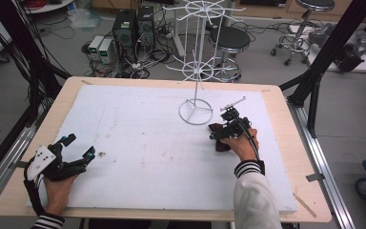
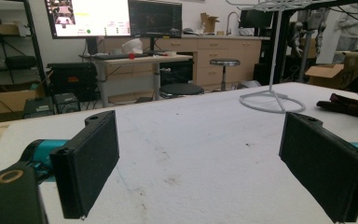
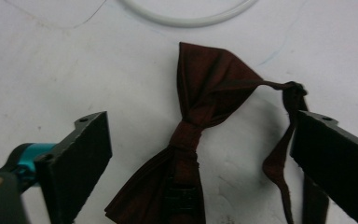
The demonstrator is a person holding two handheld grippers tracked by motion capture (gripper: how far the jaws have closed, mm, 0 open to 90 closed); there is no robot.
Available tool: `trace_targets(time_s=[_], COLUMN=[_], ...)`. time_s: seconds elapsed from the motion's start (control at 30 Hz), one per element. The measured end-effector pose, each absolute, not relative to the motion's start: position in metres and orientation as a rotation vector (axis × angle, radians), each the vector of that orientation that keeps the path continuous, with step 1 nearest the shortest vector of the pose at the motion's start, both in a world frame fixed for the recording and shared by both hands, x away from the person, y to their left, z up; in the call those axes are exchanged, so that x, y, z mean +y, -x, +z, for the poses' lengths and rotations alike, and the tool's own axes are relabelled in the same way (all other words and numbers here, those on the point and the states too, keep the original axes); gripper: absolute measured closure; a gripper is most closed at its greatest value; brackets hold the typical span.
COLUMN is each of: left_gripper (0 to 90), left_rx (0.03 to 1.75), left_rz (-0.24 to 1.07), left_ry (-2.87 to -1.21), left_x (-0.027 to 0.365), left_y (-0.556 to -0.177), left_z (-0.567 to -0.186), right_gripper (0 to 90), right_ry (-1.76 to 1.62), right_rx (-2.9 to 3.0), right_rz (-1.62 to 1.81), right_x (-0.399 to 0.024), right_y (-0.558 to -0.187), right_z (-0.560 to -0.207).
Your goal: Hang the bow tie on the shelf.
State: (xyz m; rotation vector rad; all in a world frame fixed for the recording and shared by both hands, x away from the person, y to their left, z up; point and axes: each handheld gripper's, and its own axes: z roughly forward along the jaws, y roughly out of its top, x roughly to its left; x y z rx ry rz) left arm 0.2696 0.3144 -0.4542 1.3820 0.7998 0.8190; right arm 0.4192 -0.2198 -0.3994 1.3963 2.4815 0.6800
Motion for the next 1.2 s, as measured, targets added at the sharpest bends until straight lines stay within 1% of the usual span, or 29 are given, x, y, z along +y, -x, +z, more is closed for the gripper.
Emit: trace_targets(time_s=[0.17,0.27,0.33,0.47,0.6,0.67,0.8,0.97,1.0,1.07,1.13,1.2], left_gripper=[12.4,12.3,12.3,12.3,12.3,12.3,12.4,12.4,12.3,12.3,12.3,12.3], left_rx=[0.798,0.8,0.8,0.801,0.802,0.802,0.802,0.802,0.802,0.802,0.802,0.802], left_rz=[0.818,0.818,0.818,0.816,0.817,0.816,0.816,0.816,0.816,0.816,0.815,0.816], left_ry=[-1.383,-1.382,-1.381,-1.378,-1.378,-1.377,-1.377,-1.377,-1.377,-1.378,-1.377,-1.377], left_x=[0.314,0.314,0.314,0.314,0.315,0.314,0.314,0.314,0.314,0.315,0.315,0.314], left_y=[-0.27,-0.27,-0.27,-0.27,-0.27,-0.27,-0.27,-0.27,-0.27,-0.27,-0.27,-0.27], left_z=[-0.454,-0.454,-0.454,-0.454,-0.454,-0.454,-0.454,-0.454,-0.454,-0.454,-0.454,-0.454], right_gripper=[5.0,7.6,13.6,17.9,25.9,27.3,41.0,53.6,57.8,71.2,75.9,77.1], right_ry=[-1.389,-1.378,-1.38,-1.377,-1.415,-1.442,-1.469,-1.488,-1.494,-1.511,-1.531,-1.539], right_rx=[2.497,2.52,2.522,2.522,2.526,2.528,2.534,2.53,2.524,2.522,2.528,2.522], right_rz=[0.64,0.63,0.626,0.607,0.613,0.608,0.596,0.563,0.551,0.559,0.556,0.557], right_x=[-0.214,-0.213,-0.213,-0.211,-0.211,-0.212,-0.211,-0.21,-0.21,-0.212,-0.213,-0.213], right_y=[-0.421,-0.422,-0.422,-0.423,-0.423,-0.424,-0.424,-0.425,-0.425,-0.426,-0.426,-0.426], right_z=[-0.404,-0.406,-0.406,-0.406,-0.407,-0.408,-0.409,-0.411,-0.412,-0.411,-0.411,-0.411])
